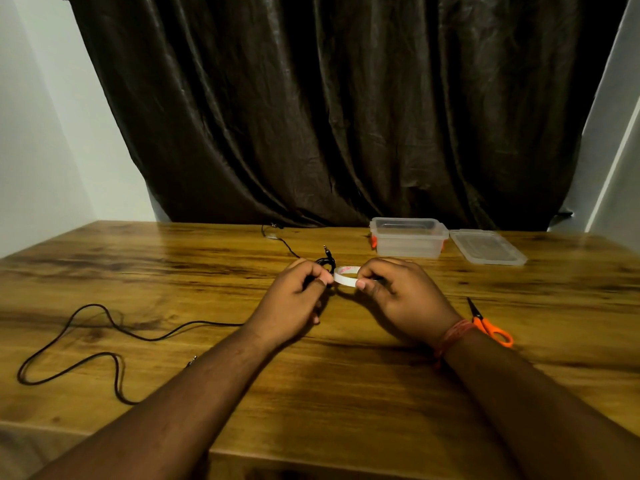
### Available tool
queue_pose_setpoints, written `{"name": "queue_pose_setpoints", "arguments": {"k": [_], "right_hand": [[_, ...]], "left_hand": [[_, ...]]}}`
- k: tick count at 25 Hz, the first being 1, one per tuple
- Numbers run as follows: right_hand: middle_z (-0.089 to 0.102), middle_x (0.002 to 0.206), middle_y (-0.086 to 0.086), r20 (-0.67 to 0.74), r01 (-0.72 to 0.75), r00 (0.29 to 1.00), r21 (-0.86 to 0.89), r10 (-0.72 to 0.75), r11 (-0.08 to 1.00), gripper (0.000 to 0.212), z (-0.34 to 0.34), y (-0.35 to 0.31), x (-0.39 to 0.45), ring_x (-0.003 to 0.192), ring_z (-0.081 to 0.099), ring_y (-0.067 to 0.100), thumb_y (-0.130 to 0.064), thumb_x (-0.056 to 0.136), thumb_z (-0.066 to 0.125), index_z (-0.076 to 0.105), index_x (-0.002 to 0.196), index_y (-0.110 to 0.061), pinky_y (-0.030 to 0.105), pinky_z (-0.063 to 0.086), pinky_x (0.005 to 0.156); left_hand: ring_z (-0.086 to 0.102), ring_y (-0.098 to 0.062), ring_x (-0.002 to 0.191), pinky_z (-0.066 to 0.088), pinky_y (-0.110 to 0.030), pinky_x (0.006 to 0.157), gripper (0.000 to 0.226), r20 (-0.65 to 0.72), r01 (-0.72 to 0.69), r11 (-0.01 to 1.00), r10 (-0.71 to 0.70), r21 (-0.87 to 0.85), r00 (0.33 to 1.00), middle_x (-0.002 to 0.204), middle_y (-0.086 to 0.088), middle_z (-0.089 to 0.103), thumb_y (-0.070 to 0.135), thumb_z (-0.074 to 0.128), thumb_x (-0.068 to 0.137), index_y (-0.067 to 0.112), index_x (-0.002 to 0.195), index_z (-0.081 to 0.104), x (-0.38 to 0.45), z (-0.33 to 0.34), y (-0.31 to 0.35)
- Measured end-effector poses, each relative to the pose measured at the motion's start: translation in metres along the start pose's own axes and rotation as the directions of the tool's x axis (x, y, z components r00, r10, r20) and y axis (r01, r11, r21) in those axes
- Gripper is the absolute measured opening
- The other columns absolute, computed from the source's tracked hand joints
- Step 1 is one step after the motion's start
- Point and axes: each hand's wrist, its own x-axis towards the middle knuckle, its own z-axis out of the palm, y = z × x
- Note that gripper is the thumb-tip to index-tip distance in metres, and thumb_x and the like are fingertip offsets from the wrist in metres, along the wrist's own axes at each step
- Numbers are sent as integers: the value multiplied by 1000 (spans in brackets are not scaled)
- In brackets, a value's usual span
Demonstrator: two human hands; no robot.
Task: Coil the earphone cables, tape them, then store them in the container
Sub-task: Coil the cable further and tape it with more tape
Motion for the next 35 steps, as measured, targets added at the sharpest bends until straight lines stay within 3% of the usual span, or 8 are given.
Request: {"name": "queue_pose_setpoints", "arguments": {"k": [3, 7, 12, 16, 19, 25, 29, 35], "right_hand": [[61, 88, -16, 11, -6, 1000, 15, 5, 1000, 5, 0, 0, 0, 87, 55, 10, -30, 94, 60, 64, 92, -30, 36, 48, 76], [64, 88, -13, 16, -9, 1000, 37, 8, 999, 5, -3, 0, 0, 86, 57, 10, -28, 94, 61, 66, 91, -28, 36, 49, 76], [67, 91, -12, 82, -101, 993, 158, 89, 982, 11, -9, 1, 1, 90, 58, 2, -18, 94, 62, 71, 97, -24, 27, 47, 79], [69, 85, -5, 153, -210, 974, 342, 166, 916, 16, -4, 5, 1, 85, 64, 15, -19, 97, 58, 70, 90, -27, 40, 52, 81], [66, 79, 2, 198, -265, 962, 507, 189, 820, 22, -4, 12, 2, 80, 61, 24, -18, 99, 53, 66, 82, -22, 47, 50, 81], [54, 74, 9, 282, -364, 929, 811, 239, 458, 21, 0, 11, 6, 72, 51, 21, -2, 98, 44, 56, 81, -4, 33, 42, 68], [58, 75, 10, 302, -368, 929, 819, 214, 441, 12, -2, 11, 6, 72, 60, 19, -11, 86, 49, 55, 82, -2, 31, 51, 67], [65, 88, 15, 319, -427, 902, 763, 292, 485, 23, -1, 14, 4, 86, 63, 24, -4, 103, 39, 59, 94, -1, 37, 53, 80]], "left_hand": [[56, -19, 70, 50, -32, 55, 22, 30, 55, 992, -52, -110, 998, 100, -12, 60, 16, 50, 100, 23, 86, 66, 2, 0, -4], [56, -22, 61, 51, -38, 59, 22, 52, 155, 975, -149, -161, 988, 75, -8, 61, 19, 54, 100, 27, 85, 68, 5, -3, -7], [58, -13, 58, 51, -28, 53, 13, 72, 199, 964, -189, -175, 979, 76, -6, 63, 18, 56, 99, 16, 95, 68, 4, -3, -2], [65, -17, 61, 56, -29, 59, 13, 81, 196, 950, -182, -242, 980, 84, -13, 66, 15, 54, 100, 13, 95, 65, 4, -4, -1], [66, -18, 75, 61, -29, 62, 12, 33, 181, 900, -183, -397, 982, 91, -13, 63, 8, 50, 100, 7, 95, 61, 5, -6, 4], [69, -28, 106, 60, -46, 85, 22, 26, 182, 730, -220, -659, 975, 99, -16, 70, 3, 40, 102, 3, 91, 59, 10, -12, 6], [67, -37, 111, 57, -53, 87, 23, 92, 196, 630, -194, -751, 977, 99, -18, 65, 4, 38, 103, 2, 89, 57, 9, -14, 7], [68, -38, 101, 61, -42, 80, 17, 145, 233, 599, -193, -766, 970, 89, -16, 63, 4, 42, 101, 2, 93, 57, 7, -13, 7]]}}
